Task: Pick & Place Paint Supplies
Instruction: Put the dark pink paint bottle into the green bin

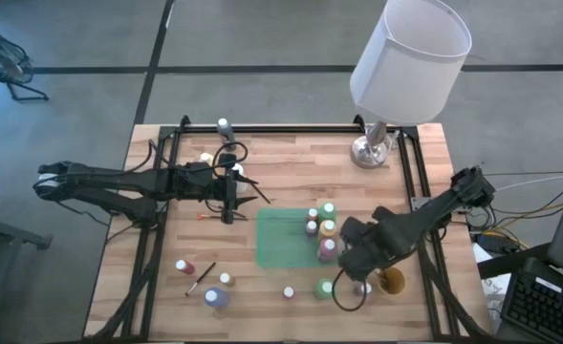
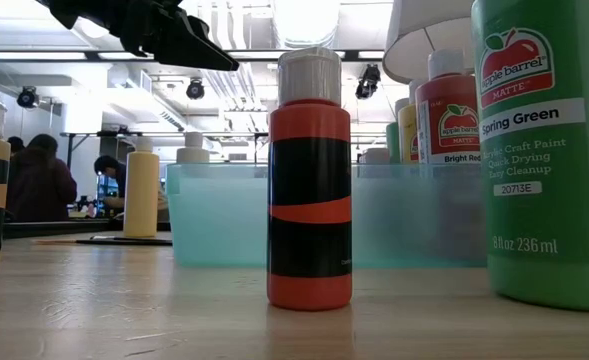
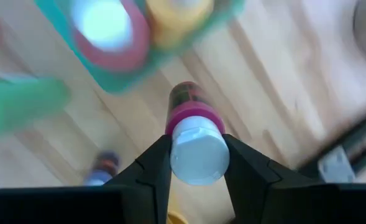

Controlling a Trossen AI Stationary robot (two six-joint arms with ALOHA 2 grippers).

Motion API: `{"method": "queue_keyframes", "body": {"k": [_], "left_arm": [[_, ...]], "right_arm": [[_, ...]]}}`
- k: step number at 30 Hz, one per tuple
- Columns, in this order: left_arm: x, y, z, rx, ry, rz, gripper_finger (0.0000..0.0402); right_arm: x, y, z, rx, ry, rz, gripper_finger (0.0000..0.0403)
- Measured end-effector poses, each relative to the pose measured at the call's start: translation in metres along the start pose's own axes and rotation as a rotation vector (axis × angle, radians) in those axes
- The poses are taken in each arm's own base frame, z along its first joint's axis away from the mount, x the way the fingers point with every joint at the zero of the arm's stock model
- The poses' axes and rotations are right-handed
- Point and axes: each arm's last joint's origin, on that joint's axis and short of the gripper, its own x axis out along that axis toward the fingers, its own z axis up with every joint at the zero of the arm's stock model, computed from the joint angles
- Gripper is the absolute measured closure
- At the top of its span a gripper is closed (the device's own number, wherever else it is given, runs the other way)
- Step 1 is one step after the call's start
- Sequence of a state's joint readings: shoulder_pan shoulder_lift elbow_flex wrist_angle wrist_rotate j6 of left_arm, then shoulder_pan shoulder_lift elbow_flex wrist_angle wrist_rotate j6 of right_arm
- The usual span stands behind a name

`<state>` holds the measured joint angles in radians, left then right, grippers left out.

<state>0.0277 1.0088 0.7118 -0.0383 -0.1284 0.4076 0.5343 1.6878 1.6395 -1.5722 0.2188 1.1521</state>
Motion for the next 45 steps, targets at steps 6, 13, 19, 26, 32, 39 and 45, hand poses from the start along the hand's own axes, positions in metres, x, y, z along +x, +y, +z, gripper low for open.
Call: {"method": "queue_keyframes", "body": {"k": [6,13,19,26,32,39,45], "left_arm": [[0.000,0.000,0.000,0.000,-0.001,0.000,0.0213],[0.000,0.000,0.000,0.000,-0.004,0.001,0.0213],[0.000,0.000,0.001,-0.001,-0.009,0.004,0.0213],[0.000,0.000,0.001,-0.001,-0.008,0.003,0.0213],[0.000,0.000,0.001,0.000,-0.008,0.003,0.0213],[0.000,0.000,0.001,0.000,-0.008,0.003,0.0213],[0.000,0.000,0.001,0.000,-0.007,0.003,0.0213]], "right_arm": [[-0.043,-0.008,0.013,-0.085,-0.264,0.050,0.0291],[-0.077,-0.016,0.027,-0.165,-0.465,0.084,0.0291],[-0.078,-0.008,0.049,-0.268,-0.542,0.181,0.0291],[-0.055,-0.010,0.071,-0.273,-0.436,0.220,0.0291],[-0.025,-0.001,0.089,-0.310,-0.348,0.287,0.0291],[0.010,0.010,0.108,-0.344,-0.225,0.304,0.0291],[0.033,0.020,0.117,-0.365,-0.146,0.299,0.0291]]}}
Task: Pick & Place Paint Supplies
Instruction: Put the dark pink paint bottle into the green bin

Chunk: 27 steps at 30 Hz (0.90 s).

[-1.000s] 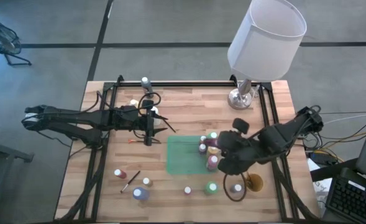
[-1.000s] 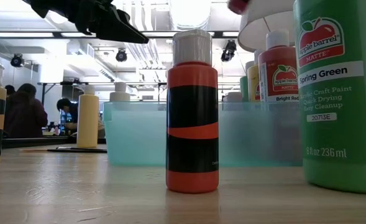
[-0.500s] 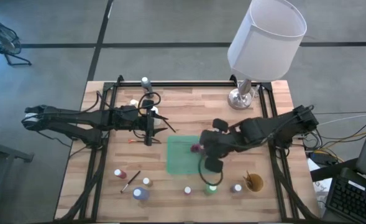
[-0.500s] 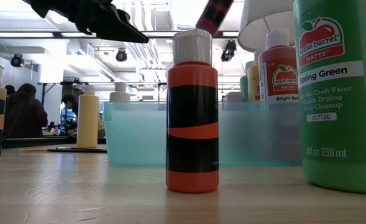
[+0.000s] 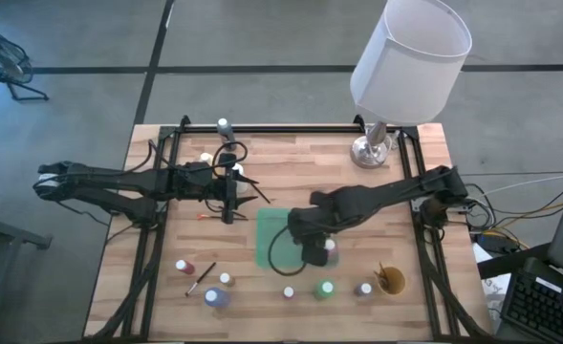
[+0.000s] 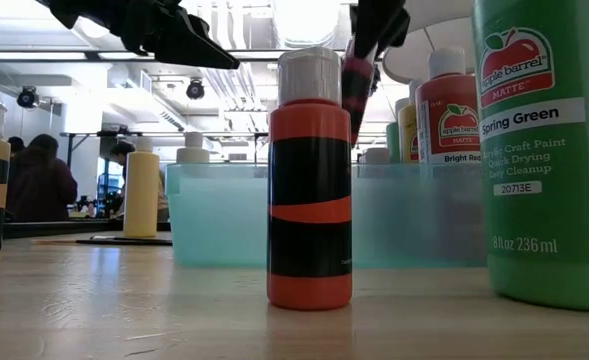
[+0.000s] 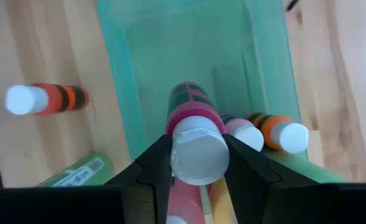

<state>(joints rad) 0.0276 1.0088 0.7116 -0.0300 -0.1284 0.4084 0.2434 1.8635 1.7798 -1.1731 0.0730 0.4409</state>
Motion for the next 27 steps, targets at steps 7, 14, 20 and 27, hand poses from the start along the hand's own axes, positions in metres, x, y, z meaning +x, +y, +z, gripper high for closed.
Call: {"method": "queue_keyframes", "body": {"k": [7,14,20,27], "left_arm": [[0.000,0.000,0.000,0.000,0.001,0.000,0.0213],[0.000,0.000,0.000,0.000,0.001,0.000,0.0213],[0.000,0.000,0.000,0.000,0.003,-0.002,0.0213],[0.000,0.000,0.000,0.000,0.003,-0.001,0.0213]], "right_arm": [[0.023,0.002,0.000,-0.006,0.087,-0.025,0.0291],[0.052,0.003,0.000,-0.029,0.180,-0.062,0.0291],[0.065,-0.001,-0.004,-0.009,0.265,-0.104,0.0291],[0.064,-0.001,-0.004,-0.004,0.269,-0.106,0.0291]]}}
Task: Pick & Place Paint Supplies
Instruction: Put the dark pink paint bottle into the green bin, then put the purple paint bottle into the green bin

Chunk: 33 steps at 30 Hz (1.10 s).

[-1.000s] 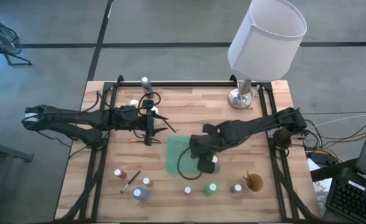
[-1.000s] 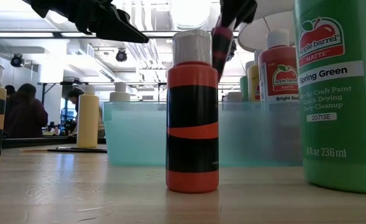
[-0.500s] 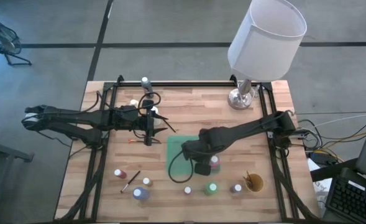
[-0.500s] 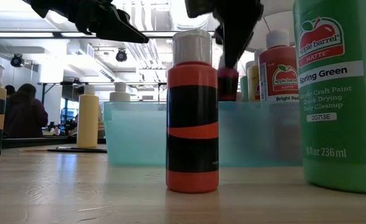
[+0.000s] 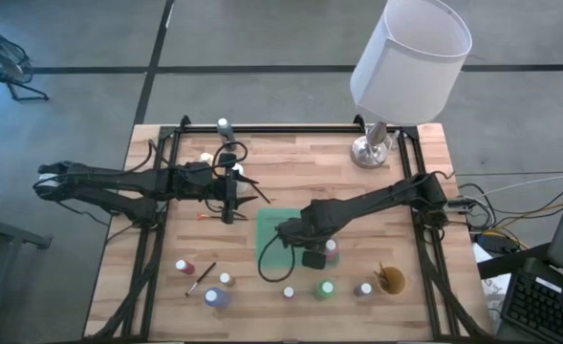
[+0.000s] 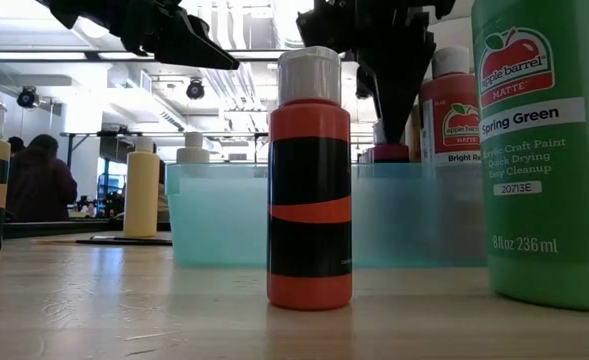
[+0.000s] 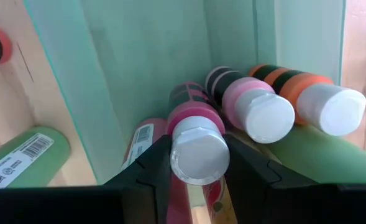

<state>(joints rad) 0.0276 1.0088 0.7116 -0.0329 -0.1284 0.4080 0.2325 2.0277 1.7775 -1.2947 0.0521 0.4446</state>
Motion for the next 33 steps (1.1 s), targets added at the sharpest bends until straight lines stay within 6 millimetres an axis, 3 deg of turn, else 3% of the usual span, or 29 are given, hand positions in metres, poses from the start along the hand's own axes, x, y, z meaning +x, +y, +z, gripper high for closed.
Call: {"method": "queue_keyframes", "body": {"k": [18,27,33], "left_arm": [[0.0000,0.0001,0.0002,0.000,-0.002,0.001,0.0213],[0.0000,0.0001,0.0002,0.000,-0.002,0.001,0.0213],[0.0000,0.0001,0.0002,0.000,-0.002,0.001,0.0213]], "right_arm": [[0.0070,-0.0001,-0.0013,0.000,0.009,0.005,0.0290],[0.0069,0.0000,-0.0014,-0.004,0.006,-0.002,0.0215],[0.0066,-0.0002,-0.0016,-0.001,0.008,-0.002,0.0197]]}}
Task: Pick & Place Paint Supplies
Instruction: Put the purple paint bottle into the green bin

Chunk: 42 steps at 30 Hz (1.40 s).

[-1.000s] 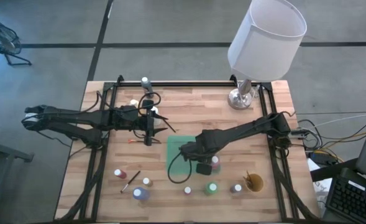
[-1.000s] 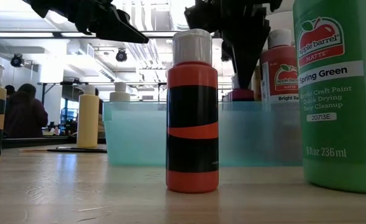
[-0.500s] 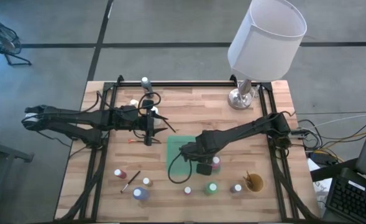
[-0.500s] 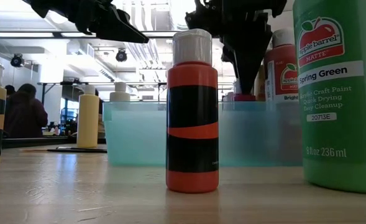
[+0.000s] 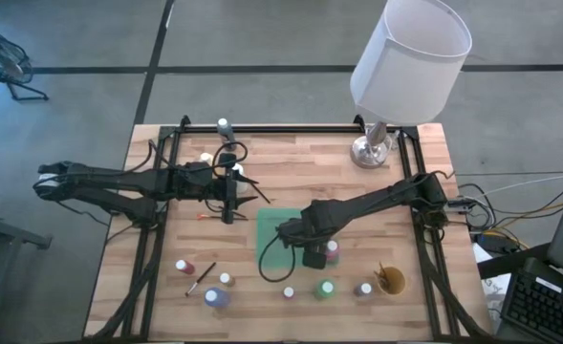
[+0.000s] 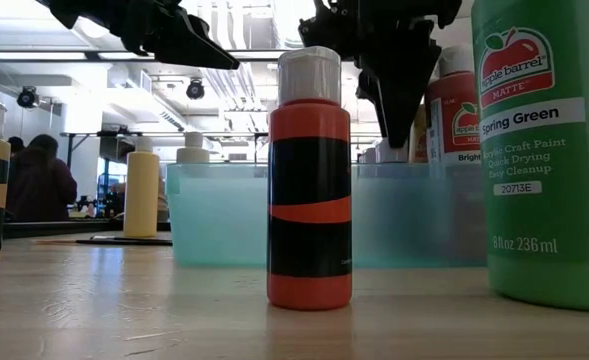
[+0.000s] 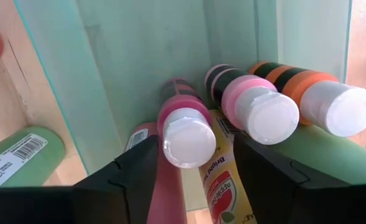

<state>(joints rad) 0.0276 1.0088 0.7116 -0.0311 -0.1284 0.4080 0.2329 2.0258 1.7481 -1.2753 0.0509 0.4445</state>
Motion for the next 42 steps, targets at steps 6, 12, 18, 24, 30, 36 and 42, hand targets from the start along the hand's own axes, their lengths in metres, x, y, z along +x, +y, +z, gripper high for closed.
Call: {"method": "queue_keyframes", "body": {"k": [6,12,18,24,30,36,42], "left_arm": [[0.000,0.000,0.000,0.000,0.000,0.000,0.0213],[0.000,0.000,0.000,0.000,0.000,0.000,0.0213],[0.000,0.000,0.000,0.000,0.002,-0.001,0.0213],[0.000,0.000,0.000,0.001,0.005,-0.002,0.0213],[0.000,0.000,-0.001,0.001,0.007,-0.003,0.0213],[0.000,0.000,-0.001,0.001,0.007,-0.003,0.0213],[0.000,0.000,-0.001,0.001,0.007,-0.003,0.0213]], "right_arm": [[-0.009,0.000,0.001,0.000,-0.015,0.007,0.0209],[-0.033,0.005,0.002,-0.010,-0.050,0.024,0.0235],[-0.068,0.019,0.003,-0.039,-0.160,0.082,0.0260],[-0.106,0.040,-0.007,-0.032,-0.259,0.155,0.0277],[-0.133,0.066,-0.032,0.013,-0.288,0.215,0.0277],[-0.137,0.093,-0.071,0.061,-0.230,0.132,0.0267],[-0.130,0.124,-0.105,0.034,-0.211,0.101,0.0260]]}}
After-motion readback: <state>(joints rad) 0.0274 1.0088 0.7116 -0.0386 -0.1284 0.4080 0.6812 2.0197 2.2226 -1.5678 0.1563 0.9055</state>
